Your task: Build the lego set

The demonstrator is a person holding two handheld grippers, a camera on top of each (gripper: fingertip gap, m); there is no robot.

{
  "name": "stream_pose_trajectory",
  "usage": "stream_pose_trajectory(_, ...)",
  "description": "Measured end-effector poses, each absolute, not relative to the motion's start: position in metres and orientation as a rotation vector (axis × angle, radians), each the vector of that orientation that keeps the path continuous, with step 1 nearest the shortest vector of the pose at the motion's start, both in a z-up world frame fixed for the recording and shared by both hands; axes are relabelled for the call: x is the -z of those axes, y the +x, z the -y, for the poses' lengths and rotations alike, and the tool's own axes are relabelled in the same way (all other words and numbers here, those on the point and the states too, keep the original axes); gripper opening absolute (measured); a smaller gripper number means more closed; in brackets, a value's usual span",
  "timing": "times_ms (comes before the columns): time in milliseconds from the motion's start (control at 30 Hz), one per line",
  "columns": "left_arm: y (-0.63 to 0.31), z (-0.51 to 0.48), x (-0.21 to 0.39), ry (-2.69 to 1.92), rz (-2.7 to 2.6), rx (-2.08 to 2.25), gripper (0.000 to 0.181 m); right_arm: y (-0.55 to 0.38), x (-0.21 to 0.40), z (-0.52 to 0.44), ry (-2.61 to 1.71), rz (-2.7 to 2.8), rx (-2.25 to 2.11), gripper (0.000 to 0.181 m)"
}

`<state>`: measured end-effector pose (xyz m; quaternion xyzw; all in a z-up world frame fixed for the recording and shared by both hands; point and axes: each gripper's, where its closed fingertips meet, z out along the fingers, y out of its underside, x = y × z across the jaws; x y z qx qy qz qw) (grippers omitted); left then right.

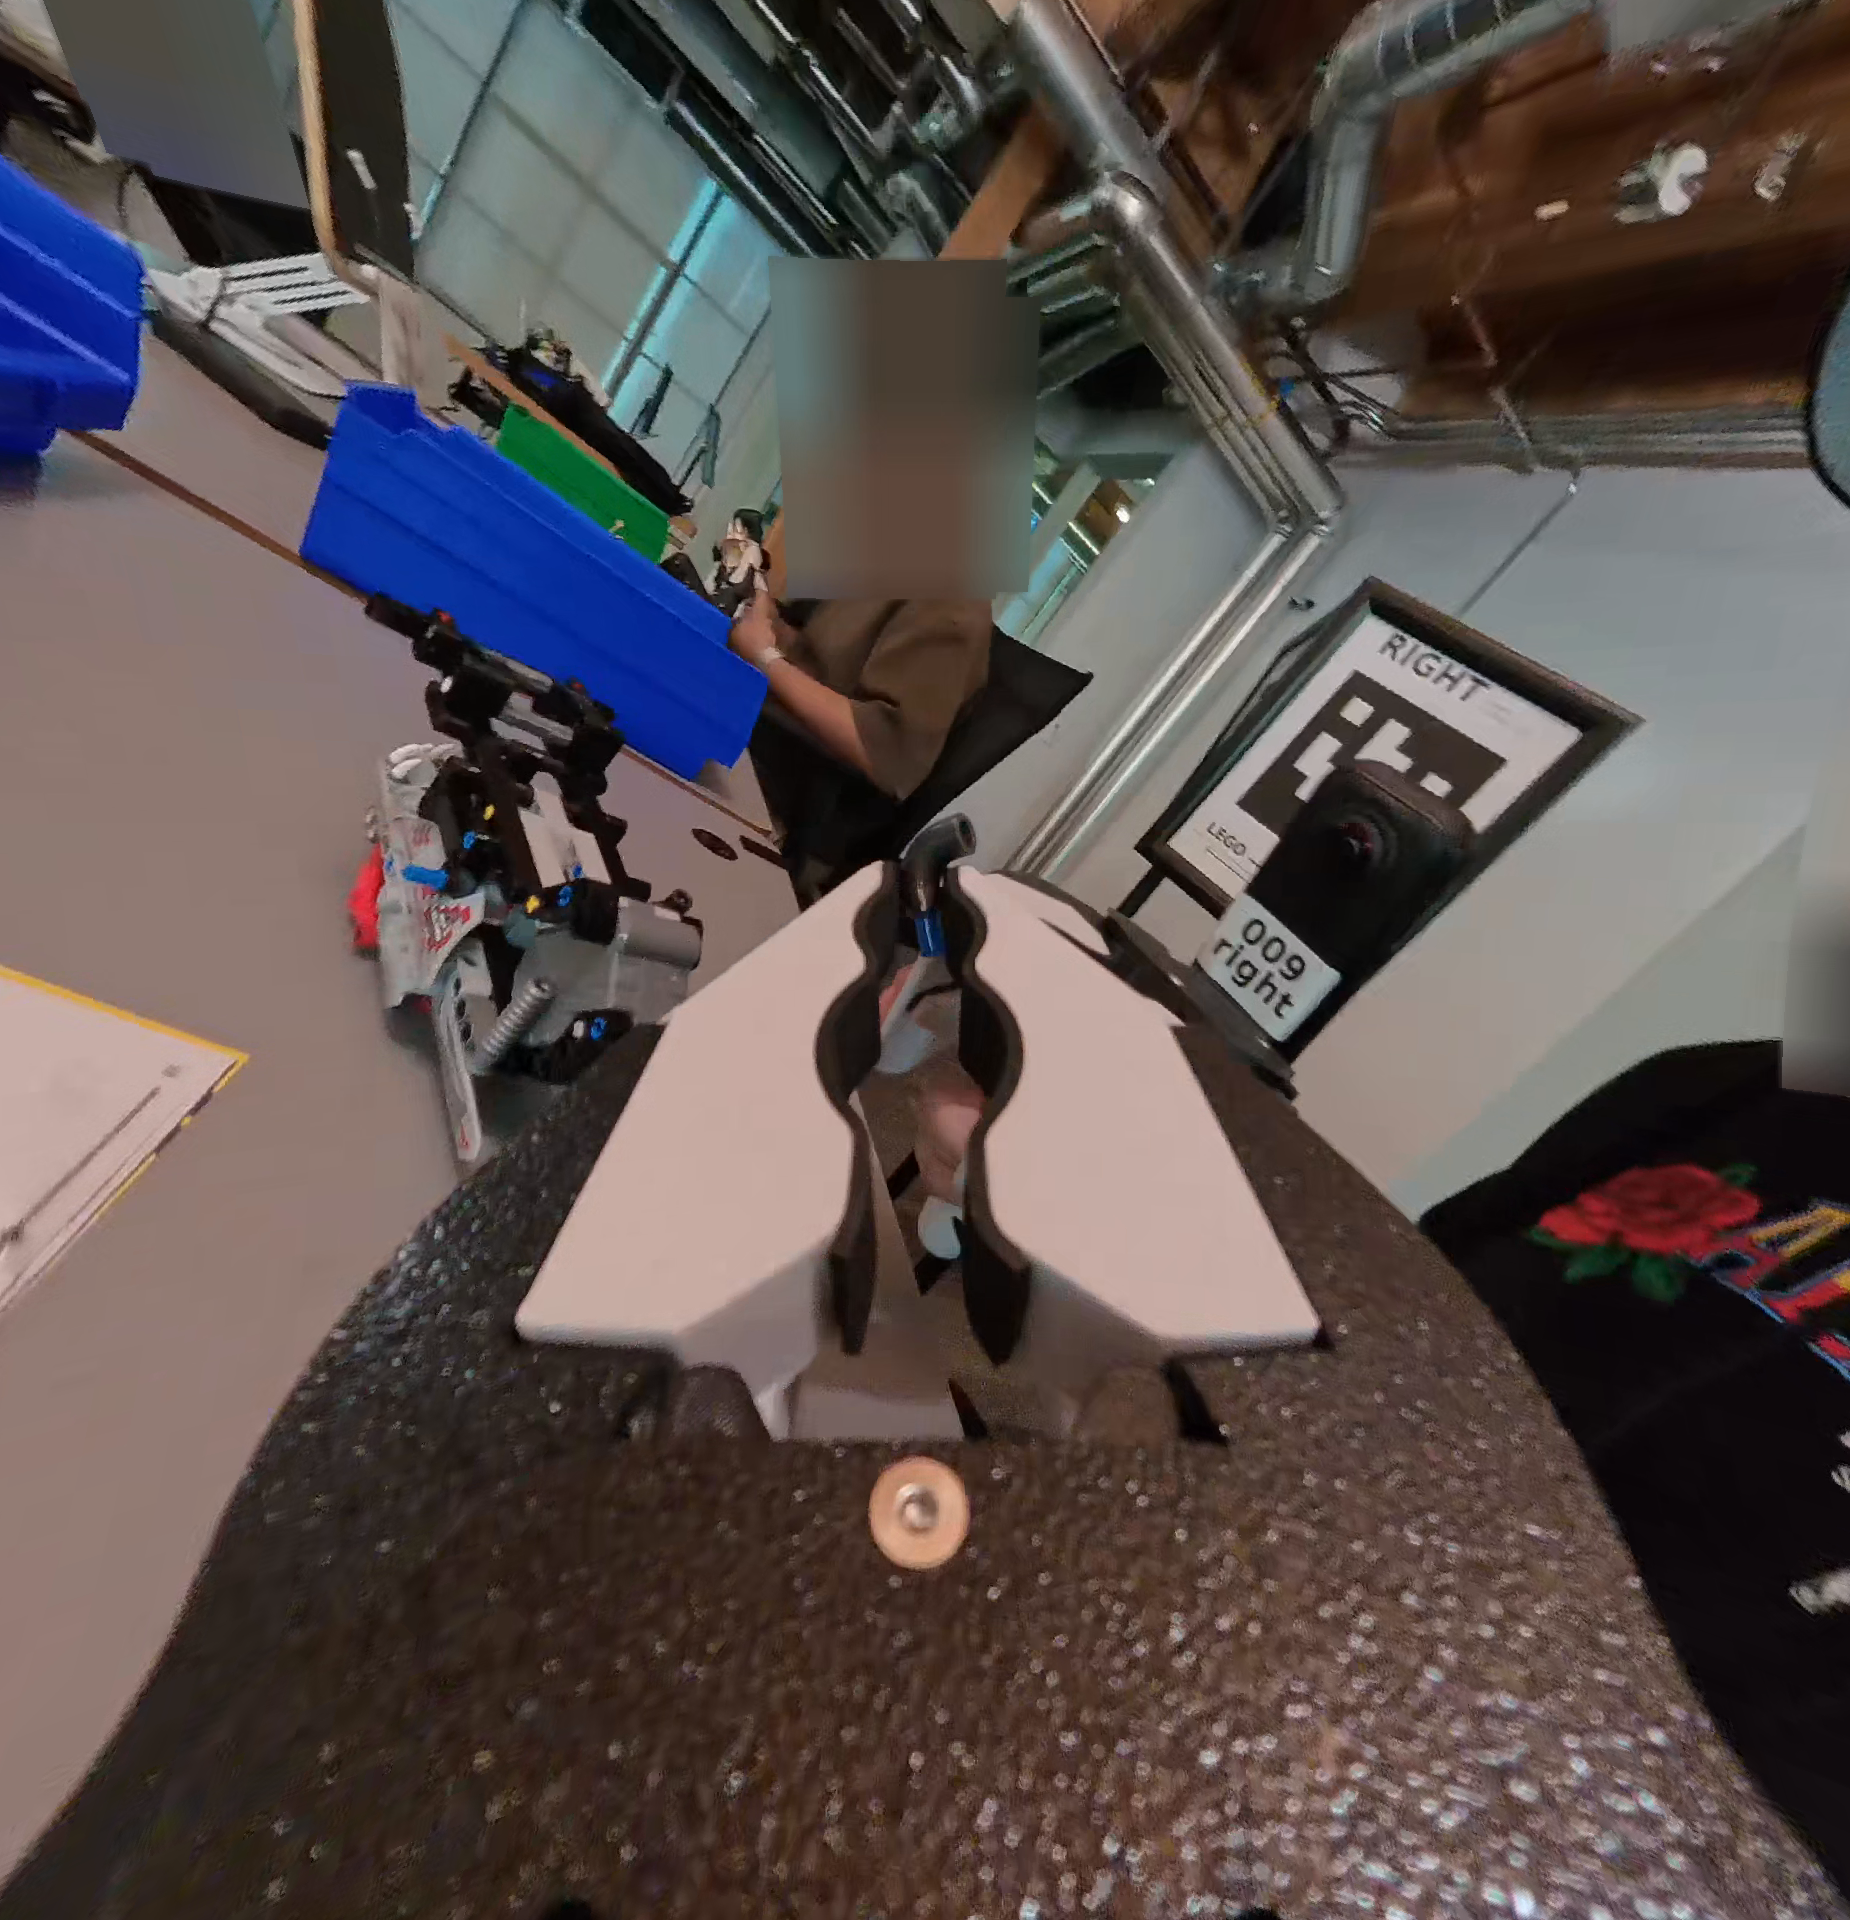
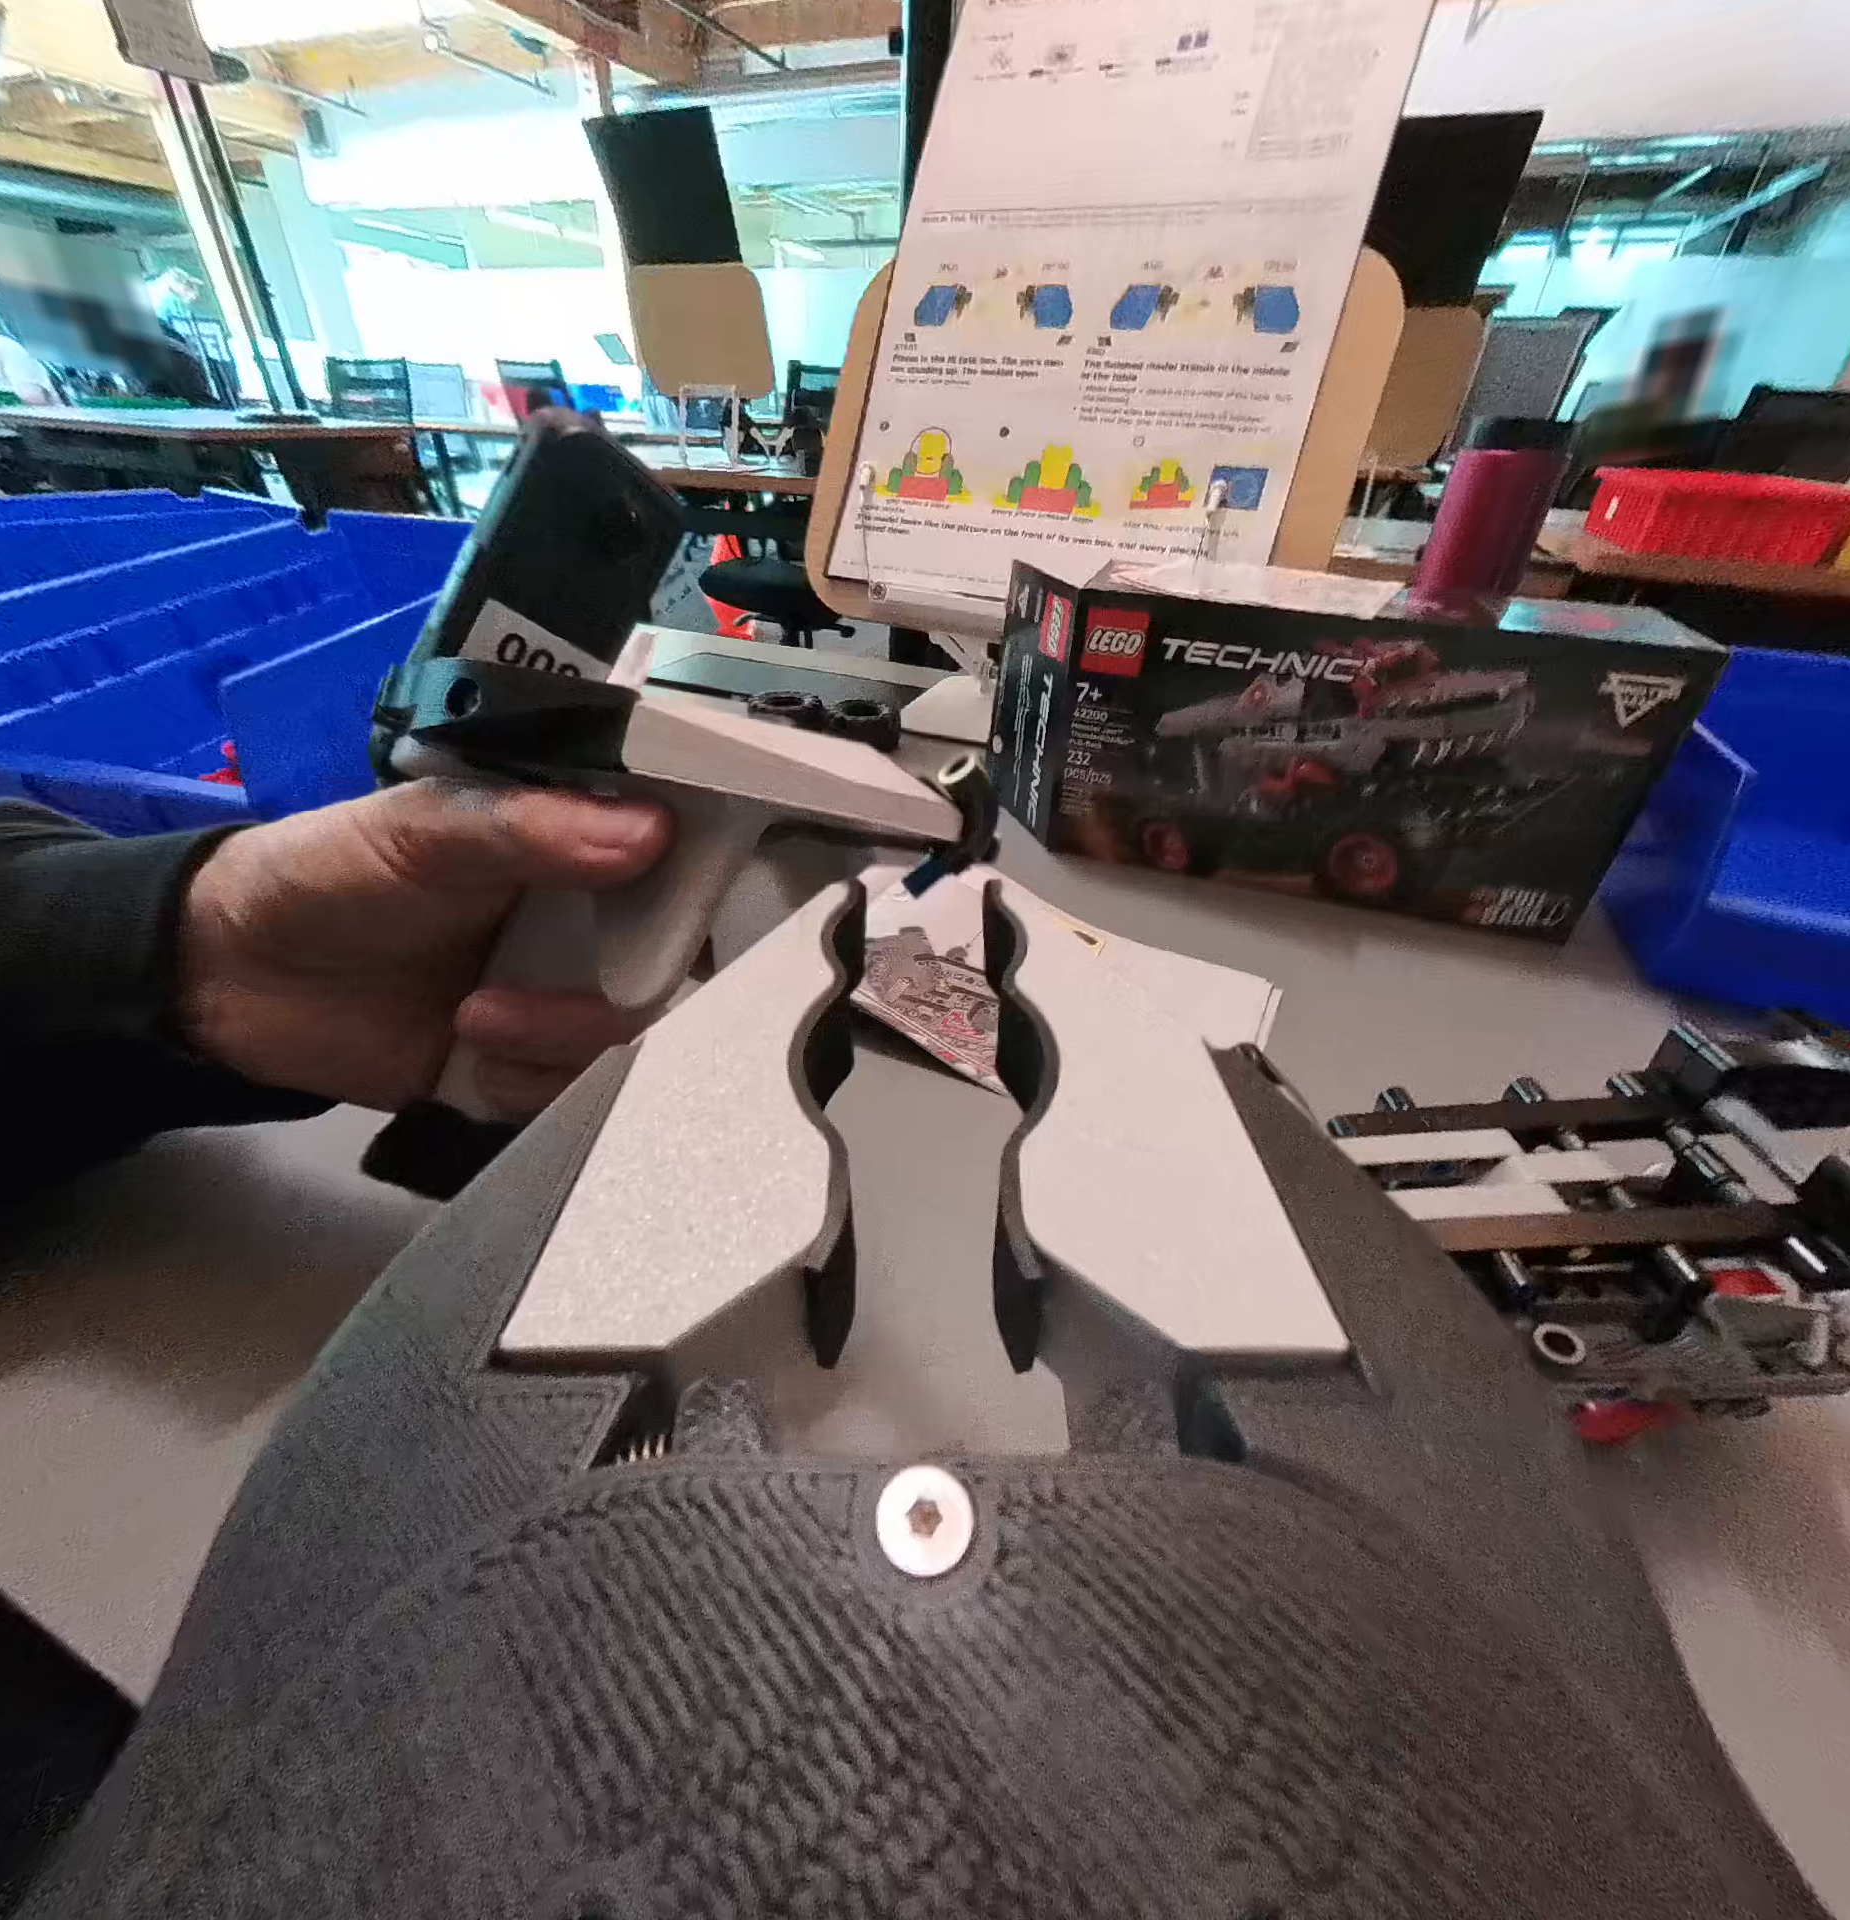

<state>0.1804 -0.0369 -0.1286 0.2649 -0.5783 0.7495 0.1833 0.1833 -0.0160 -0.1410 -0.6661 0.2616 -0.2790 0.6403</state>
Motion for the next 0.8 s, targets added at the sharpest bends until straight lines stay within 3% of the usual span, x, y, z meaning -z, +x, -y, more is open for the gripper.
stream_pose_trajectory(100,0.180,0.038,0.129,0.770,1.655,-2.181,0.005,0.185,0.138,0.019,-1.507,-0.596,0.708,0.010)
stream_pose_trajectory(433,0.174,0.039,0.139,0.529,2.004,-2.225,0.006,0.179,0.151,0.027,-1.629,-0.539,0.702,0.003)
stream_pose_trajectory(567,0.177,0.034,0.145,0.228,2.383,-2.186,0.033,0.169,0.159,0.025,-1.649,-0.557,0.436,0.003)
stream_pose_trajectory(800,0.141,0.027,0.154,-0.634,2.612,-1.821,0.025,0.135,0.164,0.019,-1.606,-0.534,-0.094,0.003)
